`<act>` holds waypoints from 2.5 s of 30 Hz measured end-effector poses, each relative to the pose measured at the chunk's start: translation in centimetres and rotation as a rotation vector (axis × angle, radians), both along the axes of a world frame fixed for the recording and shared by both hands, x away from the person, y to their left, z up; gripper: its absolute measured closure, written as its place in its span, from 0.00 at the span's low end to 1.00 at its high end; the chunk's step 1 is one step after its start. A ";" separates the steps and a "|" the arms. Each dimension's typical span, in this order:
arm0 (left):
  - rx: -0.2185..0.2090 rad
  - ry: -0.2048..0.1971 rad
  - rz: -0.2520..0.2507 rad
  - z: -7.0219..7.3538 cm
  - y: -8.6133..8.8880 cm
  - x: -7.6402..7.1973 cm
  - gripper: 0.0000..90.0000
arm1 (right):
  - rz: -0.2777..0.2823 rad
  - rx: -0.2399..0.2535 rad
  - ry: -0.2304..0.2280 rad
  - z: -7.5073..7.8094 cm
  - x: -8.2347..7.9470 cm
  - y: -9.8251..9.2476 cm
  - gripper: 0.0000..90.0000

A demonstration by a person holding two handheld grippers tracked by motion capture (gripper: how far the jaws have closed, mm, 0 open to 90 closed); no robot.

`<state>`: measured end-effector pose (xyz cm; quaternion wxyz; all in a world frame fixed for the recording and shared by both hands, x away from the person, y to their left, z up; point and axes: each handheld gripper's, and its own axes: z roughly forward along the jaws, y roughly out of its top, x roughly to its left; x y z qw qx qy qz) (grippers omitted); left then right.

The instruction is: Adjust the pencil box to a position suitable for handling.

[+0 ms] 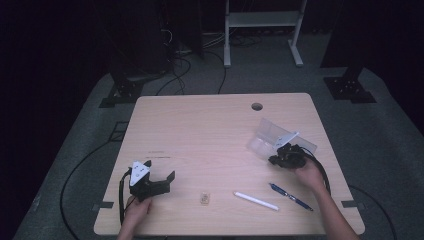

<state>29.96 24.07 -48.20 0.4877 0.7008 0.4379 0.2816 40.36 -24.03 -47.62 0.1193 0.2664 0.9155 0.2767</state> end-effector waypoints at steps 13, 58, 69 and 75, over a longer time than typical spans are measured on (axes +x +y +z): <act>0.001 0.000 0.000 0.0 0.0 0.0 0.00 | 0.025 -0.003 -0.030 1.3 -0.4 -0.2 0.96; -0.006 0.005 -0.001 0.0 0.1 0.0 0.00 | 0.338 0.034 -0.073 3.5 -2.6 9.8 0.96; -0.005 0.005 -0.003 0.0 0.1 0.0 0.00 | 0.376 0.022 -0.045 2.3 -2.4 11.6 0.96; -0.011 0.005 0.000 0.0 0.1 0.1 0.00 | 0.380 0.023 -0.030 1.7 -2.2 12.1 0.96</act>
